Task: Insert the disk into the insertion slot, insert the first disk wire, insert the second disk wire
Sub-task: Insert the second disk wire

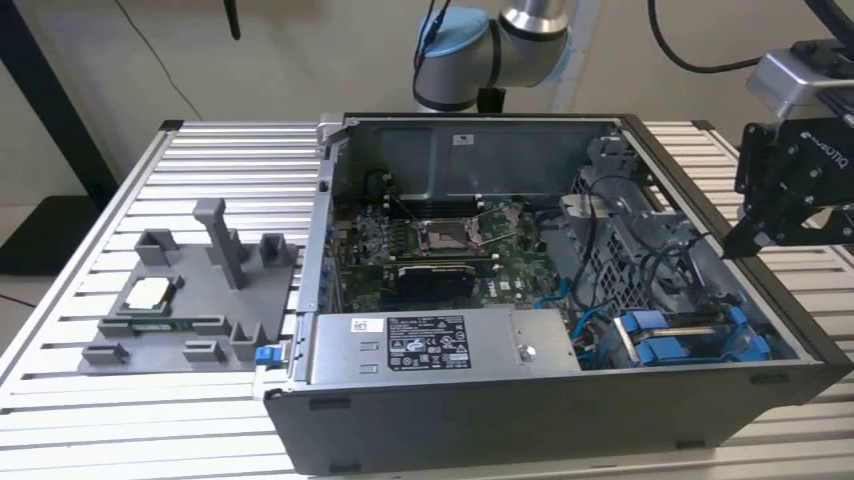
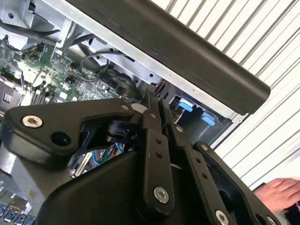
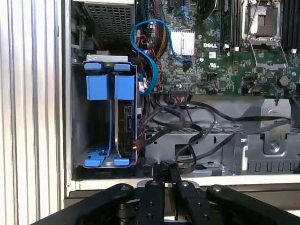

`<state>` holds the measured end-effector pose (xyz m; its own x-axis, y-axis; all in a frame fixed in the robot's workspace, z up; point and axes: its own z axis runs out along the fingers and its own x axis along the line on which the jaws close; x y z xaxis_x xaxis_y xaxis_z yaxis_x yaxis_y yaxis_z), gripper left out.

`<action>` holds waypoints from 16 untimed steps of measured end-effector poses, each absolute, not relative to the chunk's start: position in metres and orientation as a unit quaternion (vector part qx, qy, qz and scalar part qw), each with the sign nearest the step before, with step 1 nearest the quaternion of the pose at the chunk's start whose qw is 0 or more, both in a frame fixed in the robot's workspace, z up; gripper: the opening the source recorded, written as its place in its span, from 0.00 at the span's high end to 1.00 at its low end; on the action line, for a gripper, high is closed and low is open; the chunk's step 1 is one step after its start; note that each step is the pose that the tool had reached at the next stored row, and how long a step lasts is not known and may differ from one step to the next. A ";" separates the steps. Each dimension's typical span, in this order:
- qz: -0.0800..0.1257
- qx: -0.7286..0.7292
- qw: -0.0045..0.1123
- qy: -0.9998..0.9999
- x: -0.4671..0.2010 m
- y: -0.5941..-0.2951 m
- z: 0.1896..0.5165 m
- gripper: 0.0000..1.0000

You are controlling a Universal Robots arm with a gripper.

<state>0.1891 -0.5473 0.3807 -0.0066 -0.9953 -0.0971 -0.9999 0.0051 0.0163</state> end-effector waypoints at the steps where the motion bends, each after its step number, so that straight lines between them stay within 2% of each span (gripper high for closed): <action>1: 0.040 -0.704 0.029 0.708 0.188 -0.547 0.381 0.84; 16: 0.039 -0.704 0.034 0.708 0.174 -0.551 0.384 0.84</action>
<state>0.1743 -0.5509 0.3837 -0.0057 -0.9946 -0.1037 -1.0000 0.0050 0.0068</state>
